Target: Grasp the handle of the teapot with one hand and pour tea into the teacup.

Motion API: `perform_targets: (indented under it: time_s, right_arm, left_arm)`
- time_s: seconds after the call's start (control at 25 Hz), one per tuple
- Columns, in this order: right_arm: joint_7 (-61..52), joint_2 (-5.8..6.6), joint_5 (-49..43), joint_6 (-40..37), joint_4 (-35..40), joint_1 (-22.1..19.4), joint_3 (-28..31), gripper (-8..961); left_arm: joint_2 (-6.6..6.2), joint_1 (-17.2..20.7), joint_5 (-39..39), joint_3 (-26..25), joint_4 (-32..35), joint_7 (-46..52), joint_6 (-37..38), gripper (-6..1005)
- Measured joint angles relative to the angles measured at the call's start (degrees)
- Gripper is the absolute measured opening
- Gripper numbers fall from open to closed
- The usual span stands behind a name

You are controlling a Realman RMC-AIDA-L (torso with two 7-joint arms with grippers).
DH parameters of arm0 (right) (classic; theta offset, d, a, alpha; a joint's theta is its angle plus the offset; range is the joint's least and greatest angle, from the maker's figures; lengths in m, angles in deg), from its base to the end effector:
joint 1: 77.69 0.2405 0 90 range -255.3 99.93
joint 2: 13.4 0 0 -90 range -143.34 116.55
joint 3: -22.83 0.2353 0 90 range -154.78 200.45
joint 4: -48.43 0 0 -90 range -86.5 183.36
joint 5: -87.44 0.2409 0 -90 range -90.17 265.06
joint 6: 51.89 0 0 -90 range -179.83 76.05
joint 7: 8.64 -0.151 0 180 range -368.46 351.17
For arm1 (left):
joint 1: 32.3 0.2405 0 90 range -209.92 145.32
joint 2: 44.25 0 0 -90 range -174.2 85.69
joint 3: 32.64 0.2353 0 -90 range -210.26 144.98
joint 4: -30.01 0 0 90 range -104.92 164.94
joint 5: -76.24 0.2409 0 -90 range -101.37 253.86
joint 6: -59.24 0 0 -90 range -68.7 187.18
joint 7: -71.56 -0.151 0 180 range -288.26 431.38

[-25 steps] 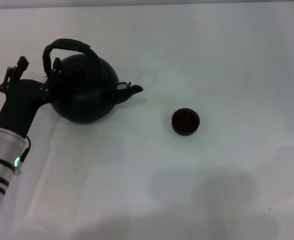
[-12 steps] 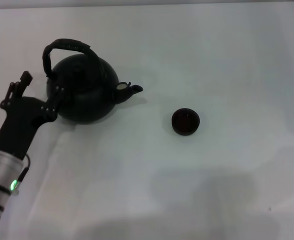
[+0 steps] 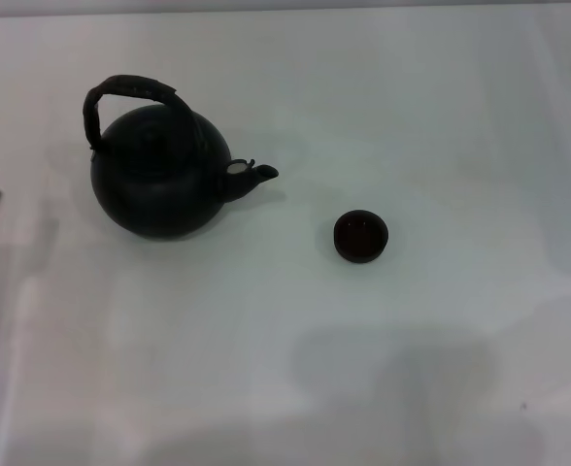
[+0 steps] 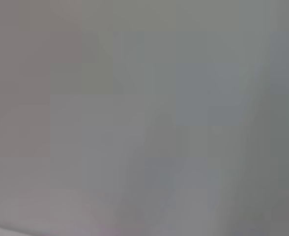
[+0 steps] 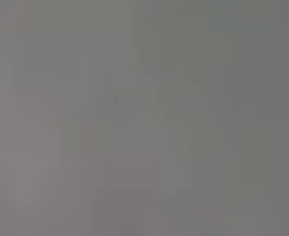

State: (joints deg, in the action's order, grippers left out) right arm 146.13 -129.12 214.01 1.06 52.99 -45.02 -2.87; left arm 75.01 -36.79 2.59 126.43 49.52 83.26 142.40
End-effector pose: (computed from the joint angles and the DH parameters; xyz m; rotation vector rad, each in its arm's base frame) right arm 0.3719 0.3926 0.0390 -1.5011 0.7480 0.6068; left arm -0.3582 0.2081 -0.0449 -1.3947 -0.7698 -0.8505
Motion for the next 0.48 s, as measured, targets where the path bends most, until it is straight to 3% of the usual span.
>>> perform_targets:
  time_s: [0.24,0.48]
  right_arm:
    - [0.0,-0.03,0.0,0.4,-2.6,-0.7,-0.8,872]
    - [-0.3,-0.15,0.0,1.9,-4.5,-1.9,-0.9,872]
  left_arm:
    - [-0.06,-4.4,-10.1,0.0,-5.0,5.1,-2.6,833]
    - [-0.08,-7.8,-12.0,0.0,-8.6,11.9,-5.1,834]
